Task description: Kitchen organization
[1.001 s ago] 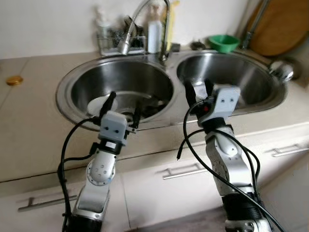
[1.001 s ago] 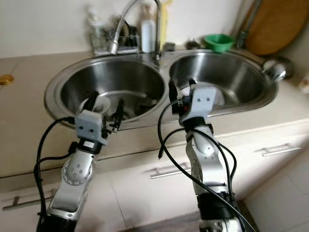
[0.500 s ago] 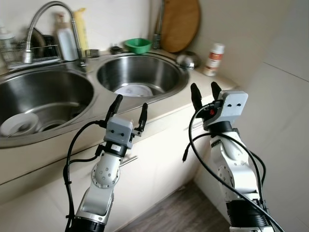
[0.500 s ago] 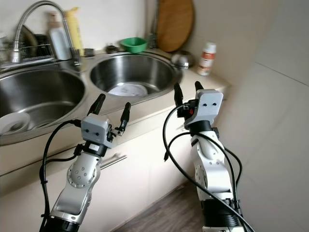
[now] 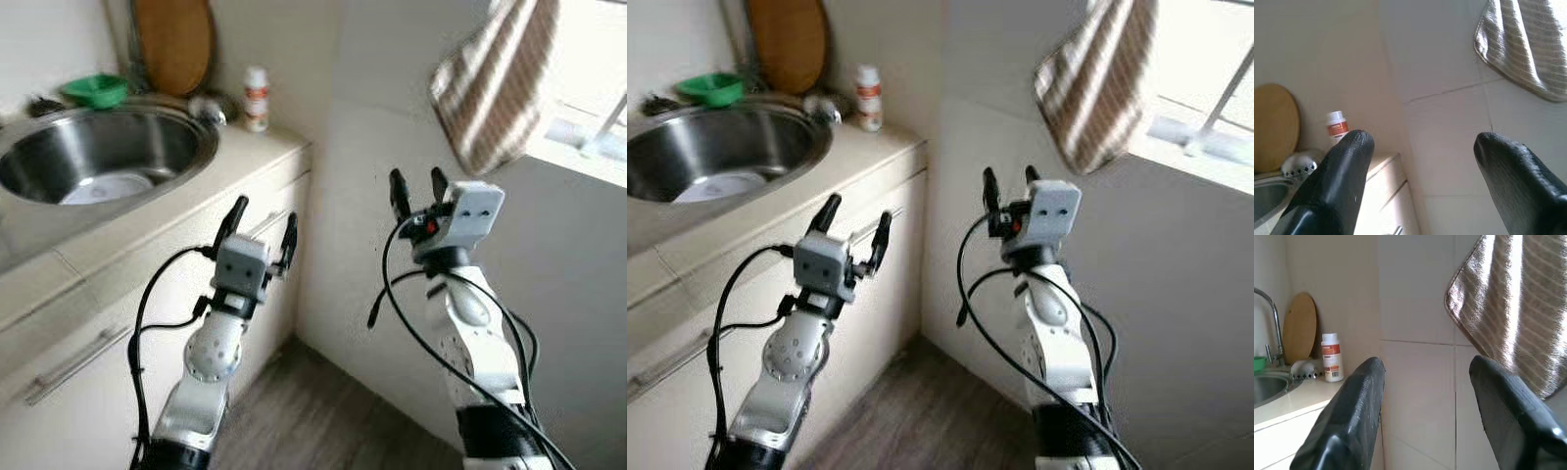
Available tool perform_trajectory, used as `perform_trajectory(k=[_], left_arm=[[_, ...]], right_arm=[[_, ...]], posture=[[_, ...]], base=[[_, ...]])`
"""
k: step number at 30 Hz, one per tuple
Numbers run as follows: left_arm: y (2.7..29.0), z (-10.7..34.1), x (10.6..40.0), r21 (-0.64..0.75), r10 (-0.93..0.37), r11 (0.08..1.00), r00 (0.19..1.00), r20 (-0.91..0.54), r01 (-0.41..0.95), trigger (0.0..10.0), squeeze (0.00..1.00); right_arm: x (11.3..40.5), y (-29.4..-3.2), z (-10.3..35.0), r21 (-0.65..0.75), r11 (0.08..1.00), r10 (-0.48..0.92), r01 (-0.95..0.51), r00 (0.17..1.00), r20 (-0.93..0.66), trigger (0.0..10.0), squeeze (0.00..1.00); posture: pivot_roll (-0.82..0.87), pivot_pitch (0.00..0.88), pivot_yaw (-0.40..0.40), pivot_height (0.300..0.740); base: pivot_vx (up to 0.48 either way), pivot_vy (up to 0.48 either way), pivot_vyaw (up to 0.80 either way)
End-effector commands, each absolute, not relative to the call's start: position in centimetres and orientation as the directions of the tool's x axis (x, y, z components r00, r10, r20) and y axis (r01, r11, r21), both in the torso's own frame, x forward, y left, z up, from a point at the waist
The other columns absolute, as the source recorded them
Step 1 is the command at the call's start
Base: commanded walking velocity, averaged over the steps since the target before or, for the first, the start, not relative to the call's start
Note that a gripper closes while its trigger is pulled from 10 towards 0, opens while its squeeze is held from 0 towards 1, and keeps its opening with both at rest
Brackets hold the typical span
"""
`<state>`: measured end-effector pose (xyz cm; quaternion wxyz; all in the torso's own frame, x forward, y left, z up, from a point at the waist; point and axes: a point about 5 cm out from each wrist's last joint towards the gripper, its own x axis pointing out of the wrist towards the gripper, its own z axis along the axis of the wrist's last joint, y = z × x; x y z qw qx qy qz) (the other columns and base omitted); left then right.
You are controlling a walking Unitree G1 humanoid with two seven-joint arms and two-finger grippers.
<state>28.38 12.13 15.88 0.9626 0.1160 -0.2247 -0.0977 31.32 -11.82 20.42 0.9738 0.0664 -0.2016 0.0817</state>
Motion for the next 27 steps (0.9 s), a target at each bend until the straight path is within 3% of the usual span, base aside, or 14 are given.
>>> perform_trajectory(k=[1,27], left_arm=[[11.9,16.2,28.4,0.265,-0.244,0.954,0.875,0.419,0.140,10.0,0.00],[12.1,15.6,28.6,0.241,-0.227,0.961,0.892,0.392,0.138,10.0,0.00]], right_arm=[[31.5,-12.1,20.8,0.087,0.982,0.119,-0.167,0.906,0.406,10.0,0.00],[32.5,-15.0,19.1,0.118,0.992,-0.067,0.032,0.950,0.306,10.0,0.00]], posture=[[0.10,0.000,-0.023,0.740],[0.09,0.000,-0.024,0.740]], base=[[0.000,-0.480,-0.80],[0.000,-0.074,-0.80]])
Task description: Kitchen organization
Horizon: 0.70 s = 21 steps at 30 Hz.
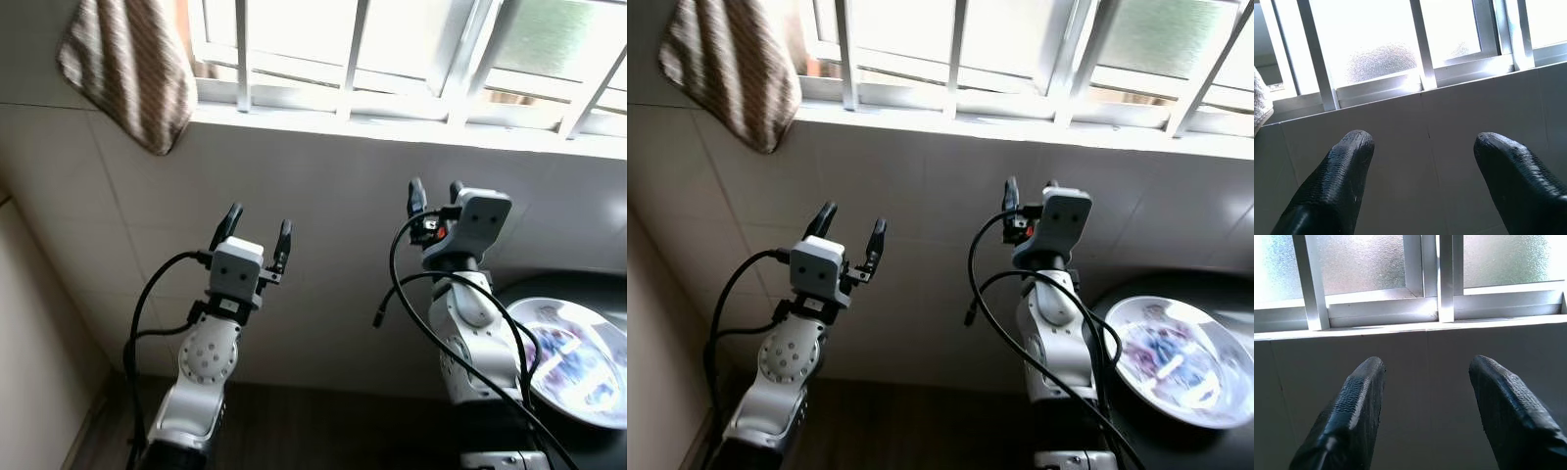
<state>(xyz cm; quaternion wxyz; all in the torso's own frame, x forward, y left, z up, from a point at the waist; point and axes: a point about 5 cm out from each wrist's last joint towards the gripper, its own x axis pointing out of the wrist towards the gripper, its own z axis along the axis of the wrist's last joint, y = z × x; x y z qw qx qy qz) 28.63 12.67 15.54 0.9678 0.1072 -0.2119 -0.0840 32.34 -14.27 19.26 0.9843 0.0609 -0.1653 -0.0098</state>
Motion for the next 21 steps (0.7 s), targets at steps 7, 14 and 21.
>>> perform_trajectory(k=[7,14,21], left_arm=[[12.1,15.4,28.7,0.237,-0.226,0.961,0.894,0.387,0.140,10.0,0.00],[12.1,15.1,28.7,0.229,-0.224,0.963,0.900,0.374,0.144,10.0,0.00],[12.1,14.9,28.7,0.229,-0.227,0.962,0.902,0.368,0.149,10.0,0.00]], right_arm=[[32.8,-16.8,18.5,0.136,0.977,-0.195,0.164,0.945,0.264,10.0,0.00],[33.2,-18.1,16.7,0.116,0.962,-0.264,0.248,0.953,0.151,10.0,0.00],[33.3,-18.7,15.8,0.112,0.955,-0.284,0.274,0.955,0.085,10.0,0.00]], posture=[[0.09,0.000,-0.025,0.740],[0.09,0.000,-0.024,0.740],[0.09,0.000,-0.023,0.740]], base=[[0.000,0.000,-0.80],[0.000,0.000,-0.80],[0.000,0.000,-0.42]])
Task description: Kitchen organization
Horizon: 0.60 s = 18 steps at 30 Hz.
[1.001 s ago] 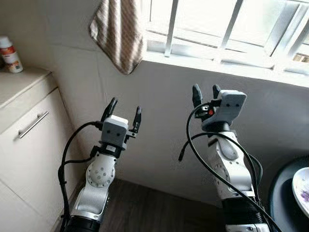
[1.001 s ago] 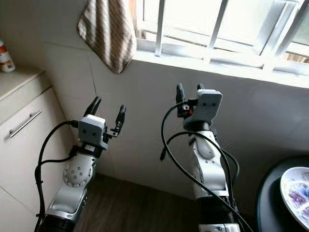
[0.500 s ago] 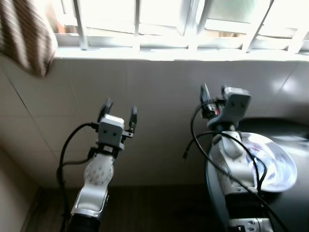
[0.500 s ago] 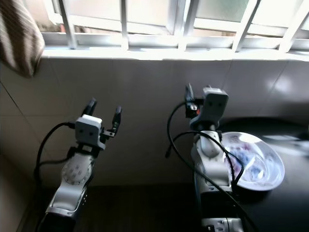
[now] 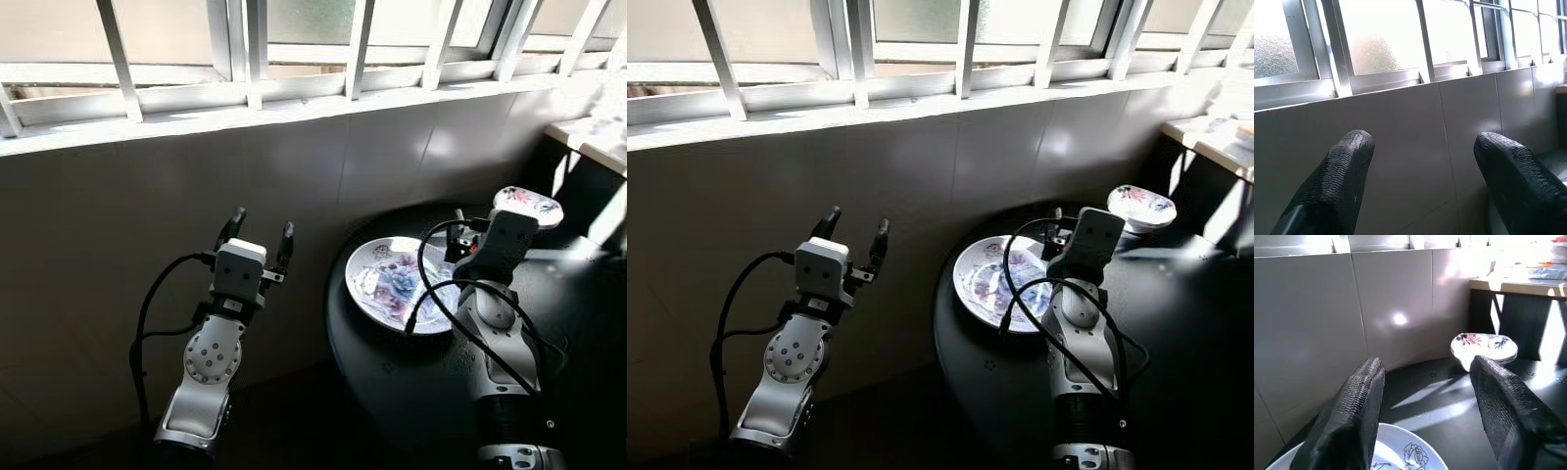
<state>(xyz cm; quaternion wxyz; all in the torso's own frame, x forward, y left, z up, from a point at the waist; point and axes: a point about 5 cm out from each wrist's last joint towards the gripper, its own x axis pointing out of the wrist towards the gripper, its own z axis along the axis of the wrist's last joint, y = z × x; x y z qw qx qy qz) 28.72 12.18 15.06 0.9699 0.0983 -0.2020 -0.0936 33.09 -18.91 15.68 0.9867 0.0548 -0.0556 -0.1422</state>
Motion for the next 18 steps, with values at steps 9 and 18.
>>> perform_trajectory(k=[9,18], left_arm=[[12.2,14.7,28.7,0.234,-0.231,0.960,0.906,0.354,0.153,10.0,0.00],[12.2,14.6,28.8,0.237,-0.231,0.959,0.909,0.346,0.154,10.0,0.00]], right_arm=[[33.2,-20.2,12.0,0.208,0.904,-0.341,0.374,0.923,-0.178,10.0,0.00],[33.1,-20.3,10.4,0.070,0.944,-0.292,0.322,0.917,-0.271,10.0,0.00]], posture=[[0.09,0.000,-0.022,0.740],[0.09,0.000,-0.022,0.740]], base=[[0.000,0.000,-0.18],[0.000,0.000,-0.44]])
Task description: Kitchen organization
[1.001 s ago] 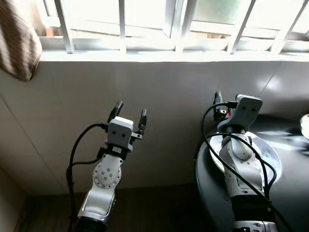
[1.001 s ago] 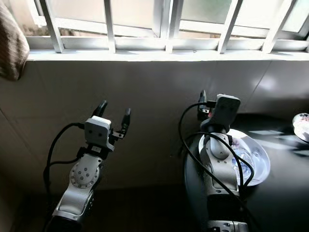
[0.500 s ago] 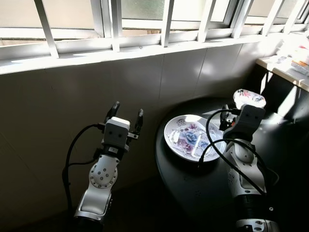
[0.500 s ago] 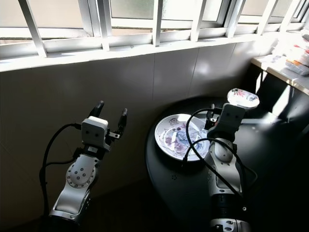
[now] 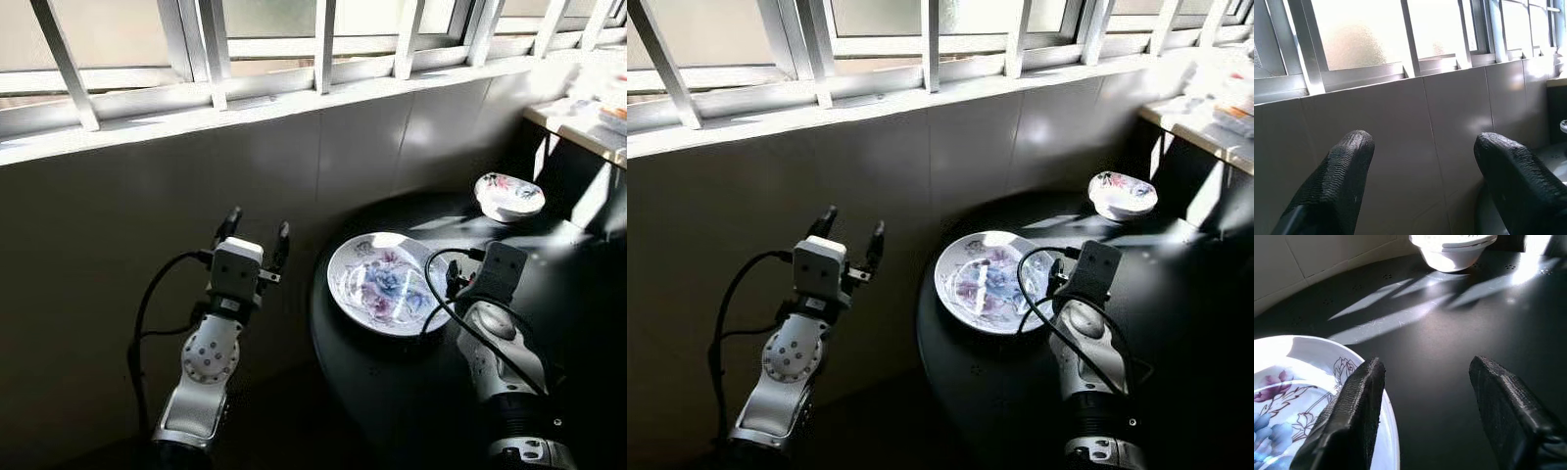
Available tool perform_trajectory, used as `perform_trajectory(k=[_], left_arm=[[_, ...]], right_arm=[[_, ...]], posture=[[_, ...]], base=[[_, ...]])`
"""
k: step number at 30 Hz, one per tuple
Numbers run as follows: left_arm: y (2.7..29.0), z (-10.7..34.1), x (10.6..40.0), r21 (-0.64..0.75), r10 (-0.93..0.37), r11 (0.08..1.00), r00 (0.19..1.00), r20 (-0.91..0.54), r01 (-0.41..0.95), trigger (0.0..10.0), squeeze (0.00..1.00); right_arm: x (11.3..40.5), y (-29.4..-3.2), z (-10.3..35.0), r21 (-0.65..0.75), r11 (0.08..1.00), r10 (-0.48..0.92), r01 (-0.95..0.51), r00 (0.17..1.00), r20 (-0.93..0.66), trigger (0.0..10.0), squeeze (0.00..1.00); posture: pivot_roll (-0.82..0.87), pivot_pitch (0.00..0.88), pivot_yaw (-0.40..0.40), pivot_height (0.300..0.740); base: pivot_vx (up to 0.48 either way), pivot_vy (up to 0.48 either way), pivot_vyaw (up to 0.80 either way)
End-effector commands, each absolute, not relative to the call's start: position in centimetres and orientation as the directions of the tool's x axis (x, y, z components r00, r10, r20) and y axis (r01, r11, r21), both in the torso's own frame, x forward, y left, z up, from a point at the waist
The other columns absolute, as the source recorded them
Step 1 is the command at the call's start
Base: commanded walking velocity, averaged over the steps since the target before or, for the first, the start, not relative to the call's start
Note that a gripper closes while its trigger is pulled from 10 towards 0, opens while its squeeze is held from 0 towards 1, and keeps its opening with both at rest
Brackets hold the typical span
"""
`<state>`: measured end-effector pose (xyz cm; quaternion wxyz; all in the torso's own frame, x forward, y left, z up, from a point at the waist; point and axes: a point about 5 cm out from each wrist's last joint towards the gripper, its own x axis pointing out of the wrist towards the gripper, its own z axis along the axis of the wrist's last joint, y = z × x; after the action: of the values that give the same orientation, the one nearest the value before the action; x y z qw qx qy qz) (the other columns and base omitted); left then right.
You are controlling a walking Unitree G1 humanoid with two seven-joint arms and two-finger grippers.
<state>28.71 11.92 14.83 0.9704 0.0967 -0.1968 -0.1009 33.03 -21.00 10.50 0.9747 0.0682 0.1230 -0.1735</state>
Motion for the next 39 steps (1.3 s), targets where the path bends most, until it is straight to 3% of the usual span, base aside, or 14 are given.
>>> perform_trajectory(k=[1,9,25,39], left_arm=[[12.2,14.5,28.8,0.237,-0.232,0.959,0.910,0.344,0.154,10.0,0.00],[12.2,14.4,28.8,0.240,-0.232,0.958,0.913,0.337,0.155,10.0,0.00],[12.2,14.3,28.8,0.242,-0.229,0.958,0.916,0.330,0.152,10.0,0.00],[12.2,14.1,28.9,0.245,-0.229,0.957,0.918,0.323,0.153,10.0,0.00]], right_arm=[[33.1,-20.3,10.4,0.050,0.945,-0.298,0.323,0.916,-0.268,10.0,0.00],[33.0,-19.7,9.5,0.022,0.965,-0.241,0.263,0.910,-0.336,10.0,0.00],[32.7,-20.8,9.3,-0.064,0.948,-0.313,0.311,0.884,-0.347,10.0,0.00],[32.4,-20.1,8.0,0.048,0.945,-0.268,0.323,0.851,-0.452,10.0,0.00]], posture=[[0.09,0.000,-0.022,0.740],[0.09,0.000,-0.024,0.740],[0.09,0.000,-0.027,0.740],[0.09,0.000,-0.027,0.740]], base=[[0.000,0.000,0.00],[0.000,0.000,0.00],[0.000,0.000,0.00],[0.000,0.000,0.00]])
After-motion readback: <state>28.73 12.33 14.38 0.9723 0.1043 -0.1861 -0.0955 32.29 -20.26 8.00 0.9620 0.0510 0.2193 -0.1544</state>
